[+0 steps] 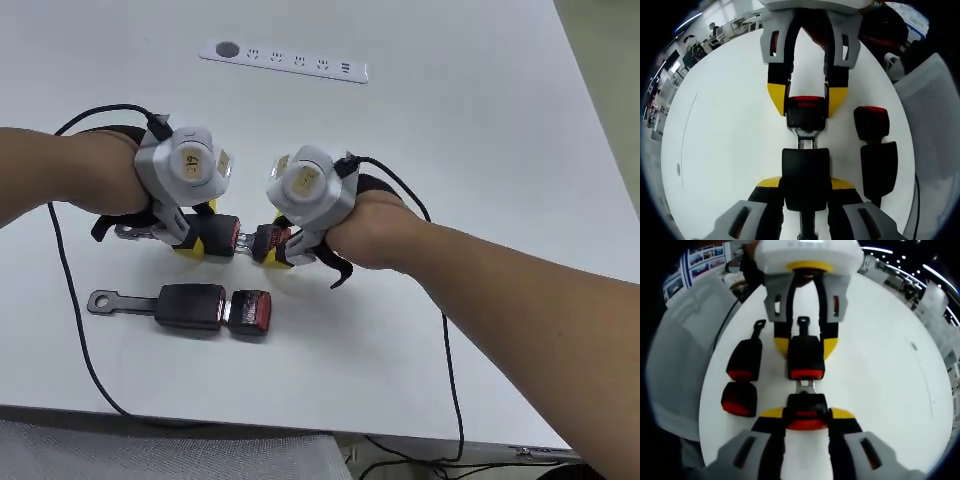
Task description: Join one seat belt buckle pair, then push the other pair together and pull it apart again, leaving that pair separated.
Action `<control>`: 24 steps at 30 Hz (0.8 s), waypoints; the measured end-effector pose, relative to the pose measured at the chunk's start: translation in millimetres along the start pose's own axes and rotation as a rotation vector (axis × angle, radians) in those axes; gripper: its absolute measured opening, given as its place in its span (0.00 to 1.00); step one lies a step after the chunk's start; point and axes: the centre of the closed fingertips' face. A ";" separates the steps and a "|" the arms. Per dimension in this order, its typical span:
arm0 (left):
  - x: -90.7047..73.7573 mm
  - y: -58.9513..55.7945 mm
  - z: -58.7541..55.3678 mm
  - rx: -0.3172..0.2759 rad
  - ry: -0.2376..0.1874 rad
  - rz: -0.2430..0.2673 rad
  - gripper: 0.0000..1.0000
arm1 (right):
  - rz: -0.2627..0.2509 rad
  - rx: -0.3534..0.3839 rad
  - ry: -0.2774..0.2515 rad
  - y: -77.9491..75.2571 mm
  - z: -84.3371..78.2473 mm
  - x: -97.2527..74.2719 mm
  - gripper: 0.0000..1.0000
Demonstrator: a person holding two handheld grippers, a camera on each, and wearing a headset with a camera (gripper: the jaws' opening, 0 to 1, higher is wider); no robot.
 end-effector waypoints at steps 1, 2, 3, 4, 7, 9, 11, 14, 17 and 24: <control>0.1 -0.1 0.1 -0.001 0.000 0.001 0.34 | -0.002 -0.003 -0.003 0.2 -0.3 -0.6 0.31; 0.1 -0.2 0.1 -0.001 0.000 0.001 0.34 | -0.003 -0.002 -0.004 0.0 -1.4 -1.7 0.31; 0.0 -0.2 0.1 -0.001 0.000 0.001 0.34 | -0.006 -0.002 -0.006 -0.7 -3.6 -3.8 0.31; 0.0 -0.2 0.2 -0.002 -0.001 0.000 0.34 | -0.010 -0.002 -0.004 -1.5 -5.8 -5.6 0.32; 0.0 -0.6 0.3 -0.001 0.000 -0.001 0.34 | -0.022 0.018 0.001 -3.3 -17.4 -15.6 0.32; 0.0 -0.3 0.2 -0.002 0.000 -0.001 0.34 | -0.031 0.030 -0.004 -4.5 -22.1 -22.1 0.32; -0.1 -0.3 0.2 -0.002 -0.001 -0.001 0.34 | -0.037 0.030 0.003 -5.0 -29.8 -29.3 0.32; -0.4 -0.3 0.5 -0.004 -0.002 0.000 0.34 | -0.050 0.028 0.017 -6.4 -42.4 -41.7 0.32; -1.0 -1.4 1.7 -0.006 -0.003 0.002 0.34 | -0.060 0.026 0.039 -6.9 -57.4 -55.2 0.33; -2.9 -4.5 4.0 -0.038 0.019 0.029 0.34 | -0.103 0.015 0.102 -11.8 -96.3 -87.2 0.33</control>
Point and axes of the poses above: the centre of the closed fingertips' face, and the gripper's own axes: x roughly forward along the fingers, y roughly to its left, z roughly out of its top, and after that the axes turned 14 degrees about -y, right-handed
